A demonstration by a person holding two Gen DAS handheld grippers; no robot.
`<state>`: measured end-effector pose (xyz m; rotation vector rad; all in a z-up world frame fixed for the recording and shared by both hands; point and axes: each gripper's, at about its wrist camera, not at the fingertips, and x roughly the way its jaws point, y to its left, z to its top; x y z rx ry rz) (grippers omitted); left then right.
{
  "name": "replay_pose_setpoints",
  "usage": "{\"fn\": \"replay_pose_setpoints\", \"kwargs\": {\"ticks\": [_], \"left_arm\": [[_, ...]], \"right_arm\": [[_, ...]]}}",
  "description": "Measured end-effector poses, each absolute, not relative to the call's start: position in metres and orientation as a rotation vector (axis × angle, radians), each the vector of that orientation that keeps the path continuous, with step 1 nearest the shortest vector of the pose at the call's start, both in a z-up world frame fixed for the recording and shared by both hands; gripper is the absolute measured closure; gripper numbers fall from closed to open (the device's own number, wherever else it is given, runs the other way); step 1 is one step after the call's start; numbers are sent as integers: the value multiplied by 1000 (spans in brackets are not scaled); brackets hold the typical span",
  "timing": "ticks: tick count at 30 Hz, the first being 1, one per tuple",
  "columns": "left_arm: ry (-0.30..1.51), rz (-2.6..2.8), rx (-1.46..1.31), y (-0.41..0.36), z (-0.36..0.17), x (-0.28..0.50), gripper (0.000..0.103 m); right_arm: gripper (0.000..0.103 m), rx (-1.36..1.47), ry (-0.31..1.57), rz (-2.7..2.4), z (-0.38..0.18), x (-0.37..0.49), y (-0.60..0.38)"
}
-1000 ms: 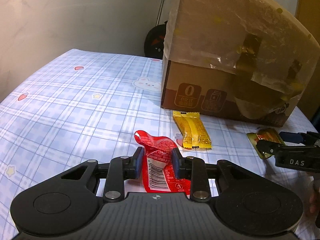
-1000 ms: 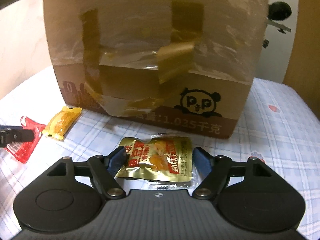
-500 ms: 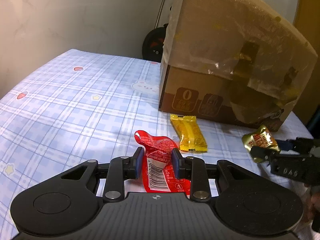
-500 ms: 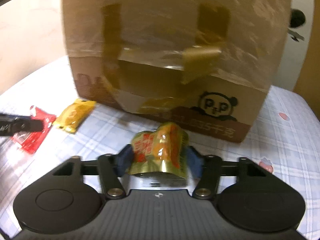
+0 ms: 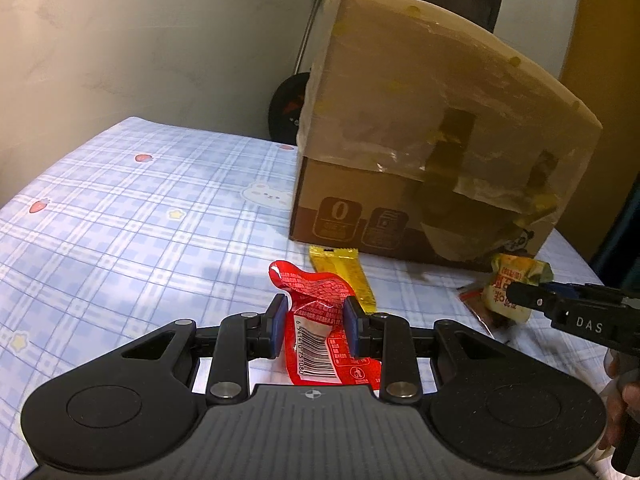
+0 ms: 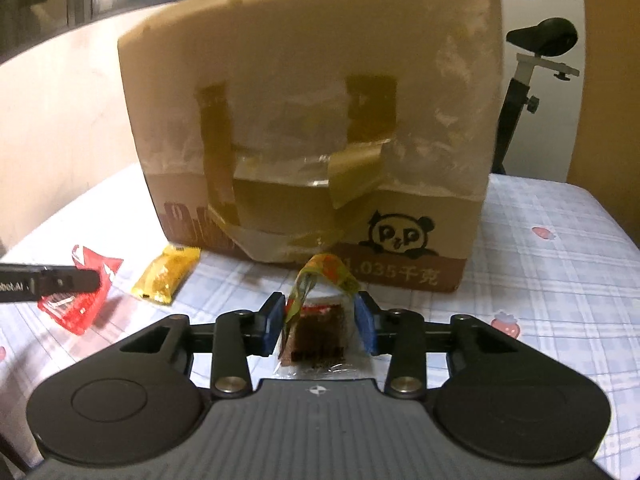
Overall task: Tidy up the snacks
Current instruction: 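Lift the red packet and gold pouch up over the box opening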
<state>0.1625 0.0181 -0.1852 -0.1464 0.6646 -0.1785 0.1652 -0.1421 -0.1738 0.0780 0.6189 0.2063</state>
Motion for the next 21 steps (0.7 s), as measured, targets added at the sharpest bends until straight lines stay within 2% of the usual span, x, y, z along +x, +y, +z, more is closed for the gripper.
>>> {"fn": "replay_pose_setpoints", "kwargs": {"ticks": [1, 3, 6, 15, 21], "left_arm": [[666, -181, -146, 17, -186, 162, 71], [666, -186, -144, 16, -186, 160, 71], [665, -193, -144, 16, -186, 158, 71], [630, -203, -145, 17, -173, 156, 71], [537, -252, -145, 13, -132, 160, 71]], "right_arm": [[77, 83, 622, 208, -174, 165, -143], [80, 97, 622, 207, -174, 163, -145], [89, 121, 621, 200, -172, 159, -149], [89, 176, 583, 230, -160, 148, -155], [89, 194, 493, 276, -126, 138, -153]]}}
